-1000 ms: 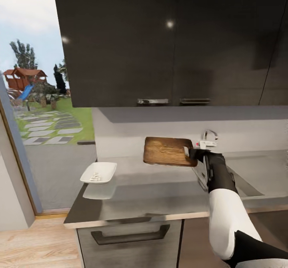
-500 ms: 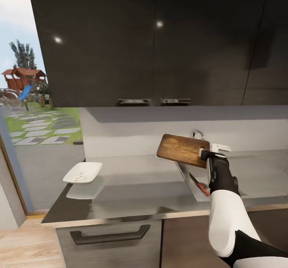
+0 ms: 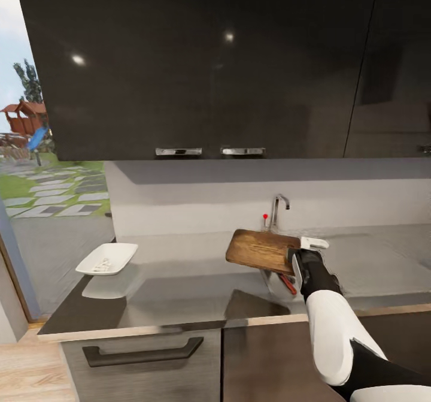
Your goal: In the kitchen, take the Vidalia onion out of the sink, dice it on the chopping board with the paring knife, put the diced onion into the bowl on the countertop, then place both the paring knife and the chopping board into the sink.
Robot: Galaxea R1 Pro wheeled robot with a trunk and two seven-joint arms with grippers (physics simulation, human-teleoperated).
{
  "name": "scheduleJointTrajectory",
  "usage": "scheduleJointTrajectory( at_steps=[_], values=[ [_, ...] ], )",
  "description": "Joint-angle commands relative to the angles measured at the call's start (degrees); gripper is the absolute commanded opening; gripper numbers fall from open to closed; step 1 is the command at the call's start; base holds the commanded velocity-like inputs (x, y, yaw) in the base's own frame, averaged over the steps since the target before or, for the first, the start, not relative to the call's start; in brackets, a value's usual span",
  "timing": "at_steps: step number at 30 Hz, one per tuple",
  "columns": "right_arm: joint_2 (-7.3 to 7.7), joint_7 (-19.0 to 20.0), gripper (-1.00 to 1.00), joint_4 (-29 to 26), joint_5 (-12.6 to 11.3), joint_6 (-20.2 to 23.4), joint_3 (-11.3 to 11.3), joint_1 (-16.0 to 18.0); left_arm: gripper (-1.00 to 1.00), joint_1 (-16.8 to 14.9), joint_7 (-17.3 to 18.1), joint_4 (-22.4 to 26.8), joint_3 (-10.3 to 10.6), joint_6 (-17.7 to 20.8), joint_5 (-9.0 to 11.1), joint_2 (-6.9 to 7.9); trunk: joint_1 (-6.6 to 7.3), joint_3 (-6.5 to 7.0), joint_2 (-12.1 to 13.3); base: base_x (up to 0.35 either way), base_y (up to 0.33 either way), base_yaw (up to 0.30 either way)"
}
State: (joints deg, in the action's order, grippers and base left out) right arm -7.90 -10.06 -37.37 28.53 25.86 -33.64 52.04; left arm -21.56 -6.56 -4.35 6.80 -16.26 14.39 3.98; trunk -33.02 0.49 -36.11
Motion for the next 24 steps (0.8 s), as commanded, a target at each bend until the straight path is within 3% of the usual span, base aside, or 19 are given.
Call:
scheduleJointTrajectory(
  at_steps=[1, 2, 3, 4, 6, 8, 10, 14, 19, 24],
  values=[
    [0.01, -0.91, -1.0, 1.5, 0.4, -1.89, -0.4, 0.08, 1.0, -0.07, -0.03, -0.22, 0.49, -0.35, 0.41, -0.02, -0.02, 0.0, -0.04, 0.0, -0.013, 0.0],
    [0.06, -1.61, -1.0, 2.09, 0.37, -3.17, -0.55, 0.08, 1.0, -0.07, -0.03, -0.22, 0.49, -0.35, 0.4, -0.02, -0.02, 0.0, -0.04, 0.0, -0.008, 0.0],
    [0.11, -3.81, -1.0, 2.68, -0.59, -4.75, -2.23, 0.08, 1.0, -0.07, -0.03, -0.22, 0.49, -0.35, 0.38, -0.02, -0.02, 0.0, -0.04, 0.0, -0.003, 0.0],
    [0.09, -6.44, -1.0, 2.92, -3.07, -5.52, -5.69, 0.08, 1.0, -0.07, -0.03, -0.22, 0.49, -0.35, 0.38, -0.02, -0.02, 0.0, -0.04, 0.0, -0.001, 0.0],
    [0.08, -9.06, -1.0, 3.07, -5.99, -6.69, -9.07, 0.08, 1.0, -0.07, 0.0, -0.22, 0.49, -0.35, 0.38, -0.02, -0.02, 0.0, -0.04, 0.0, 0.0, 0.0],
    [0.05, -12.27, -1.0, 3.14, -8.72, -9.61, -11.2, 0.08, 1.0, -0.07, 0.04, -0.22, 0.49, -0.33, 0.37, -0.02, -0.02, 0.0, -0.04, 0.0, 0.0, 0.0],
    [-0.11, -16.61, -1.0, 3.26, -10.5, -13.55, -11.97, 0.08, 1.0, -0.07, 0.05, -0.22, 0.49, -0.31, 0.39, -0.02, -0.02, 0.0, -0.04, 0.0, 0.0, 0.0],
    [-0.68, -22.15, -1.0, 3.36, -12.93, -17.99, -11.91, 0.08, 1.0, -0.07, 0.06, -0.22, 0.49, -0.27, 0.42, -0.07, -0.02, 0.0, -0.04, 0.0, 0.0, 0.0],
    [-1.2, -30.93, -1.0, 3.32, -19.84, -24.27, -11.39, 0.1, 1.0, -0.07, -0.02, -0.22, 0.43, -0.26, 0.46, -0.11, -0.02, 0.0, -0.04, 0.0, 0.0, 0.0],
    [-2.02, -36.39, -1.0, 3.18, -21.34, -25.25, -8.52, 0.25, 1.0, -0.07, -0.09, -0.22, 0.41, -0.26, 0.49, -0.09, -0.02, 0.0, -0.04, 0.0, 0.0, 0.0]
  ],
)
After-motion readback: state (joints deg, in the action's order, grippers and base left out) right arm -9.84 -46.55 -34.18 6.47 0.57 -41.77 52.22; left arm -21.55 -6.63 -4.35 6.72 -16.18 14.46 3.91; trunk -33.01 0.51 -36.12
